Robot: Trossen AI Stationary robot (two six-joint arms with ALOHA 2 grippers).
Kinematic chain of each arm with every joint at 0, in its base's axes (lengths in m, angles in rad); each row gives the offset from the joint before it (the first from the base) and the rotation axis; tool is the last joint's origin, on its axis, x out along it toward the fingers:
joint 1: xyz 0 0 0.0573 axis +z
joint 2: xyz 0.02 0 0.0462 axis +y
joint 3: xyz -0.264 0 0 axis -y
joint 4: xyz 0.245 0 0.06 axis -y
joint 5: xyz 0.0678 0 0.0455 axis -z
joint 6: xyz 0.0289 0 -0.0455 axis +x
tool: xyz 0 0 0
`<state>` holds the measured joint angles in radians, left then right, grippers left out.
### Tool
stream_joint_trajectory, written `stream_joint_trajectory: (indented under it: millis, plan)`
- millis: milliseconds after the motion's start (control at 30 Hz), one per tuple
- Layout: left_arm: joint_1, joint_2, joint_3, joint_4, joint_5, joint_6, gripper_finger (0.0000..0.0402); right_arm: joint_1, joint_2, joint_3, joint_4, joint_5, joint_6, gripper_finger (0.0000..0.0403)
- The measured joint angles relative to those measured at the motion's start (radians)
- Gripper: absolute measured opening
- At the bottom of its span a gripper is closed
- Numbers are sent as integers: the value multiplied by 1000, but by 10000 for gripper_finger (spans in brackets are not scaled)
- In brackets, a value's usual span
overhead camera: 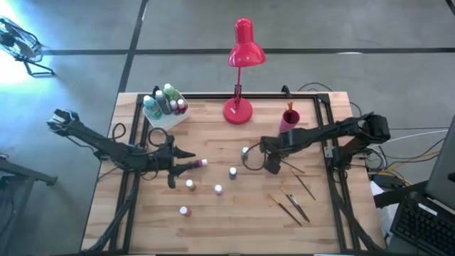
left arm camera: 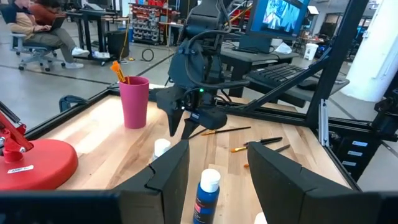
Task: Pick & Place Paint Supplies
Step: Put the gold paintbrush into the pink cup
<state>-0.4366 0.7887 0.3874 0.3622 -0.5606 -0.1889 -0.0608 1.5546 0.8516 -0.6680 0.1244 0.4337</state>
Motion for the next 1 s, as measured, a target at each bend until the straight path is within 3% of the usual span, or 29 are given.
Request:
stream_joint_trajectory:
  millis: [200,533,1000]
  plan:
    - [0,0,0,0,-1,7,170,-20,28,-14,55,-26,-19,157]
    - [0,0,-1,-7,1,3,170,-38,111,-13,74,-24,-23,121]
    - [0,0,-1,-9,43,-12,170,-71,103,-27,72,-78,-11,108]
